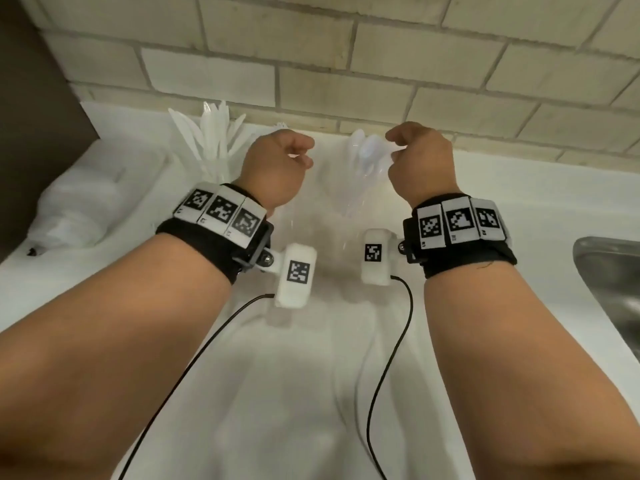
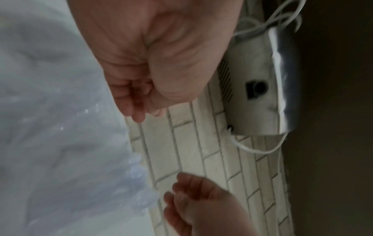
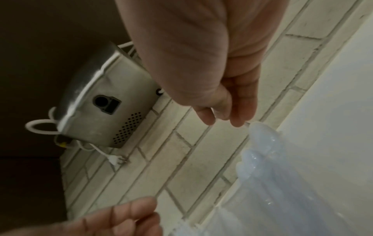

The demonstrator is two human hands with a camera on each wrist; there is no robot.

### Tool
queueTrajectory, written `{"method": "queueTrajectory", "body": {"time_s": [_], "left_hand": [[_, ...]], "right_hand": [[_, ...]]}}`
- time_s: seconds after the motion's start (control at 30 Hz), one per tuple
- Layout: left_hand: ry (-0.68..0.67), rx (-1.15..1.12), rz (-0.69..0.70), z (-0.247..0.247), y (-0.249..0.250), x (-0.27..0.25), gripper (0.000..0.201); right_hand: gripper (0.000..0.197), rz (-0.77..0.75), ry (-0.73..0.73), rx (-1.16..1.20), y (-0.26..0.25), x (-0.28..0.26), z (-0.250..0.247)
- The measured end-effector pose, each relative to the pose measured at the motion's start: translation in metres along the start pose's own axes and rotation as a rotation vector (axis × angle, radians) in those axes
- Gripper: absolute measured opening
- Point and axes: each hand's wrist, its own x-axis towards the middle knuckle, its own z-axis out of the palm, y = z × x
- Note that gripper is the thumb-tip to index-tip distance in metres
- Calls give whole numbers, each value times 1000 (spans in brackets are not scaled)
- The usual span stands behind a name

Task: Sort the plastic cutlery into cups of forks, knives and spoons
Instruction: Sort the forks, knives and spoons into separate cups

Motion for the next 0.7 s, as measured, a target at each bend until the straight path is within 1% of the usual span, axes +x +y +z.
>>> {"method": "queueTrajectory", "body": {"time_s": [0.07,0.13,0.17,0.23,0.27,0.33,0.37,0.43,0.47,0.5,0.53,0.57,0.63,0.7], "left_hand": [[31,24,20,-33,-1,-20,21],[45,69,1,-68,-4,-42,19],[41,105,-23,-83,-7,-53,18],[38,182,-121,-113,-19,-73,19],[44,204,-175,-124,-28,-79,19],[98,267,-265,-145,-49,-95,16],[121,304,-304,-154,-60,-102,13],[137,367,-386,-167,-80,-113,13],[129,399,-424,-170,-88,-118,17],[112,446,-452,-172,-94,-121,23],[92,504,-467,-174,-98,-124,30],[76,552,-462,-174,-99,-126,36],[55,573,-421,-173,-100,-128,43],[9,581,-373,-171,-100,-128,45]], "right_hand": [[34,-61,0,11,-12,-16,2],[25,-103,-57,65,-29,-36,12],[21,-107,-120,107,-39,-46,18],[15,-116,-320,170,-61,-71,36],[14,-133,-427,165,-70,-81,44],[17,-206,-629,112,-91,-103,63],[19,-217,-705,81,-100,-112,74],[24,-164,-816,29,-114,-128,94],[24,-113,-854,24,-120,-134,103],[19,-69,-887,16,-125,-138,111],[13,-59,-927,-20,-131,-142,117],[17,-81,-946,-68,-135,-145,122],[30,-111,-960,-139,-146,-147,127],[34,-128,-963,-138,-152,-147,134]]}}
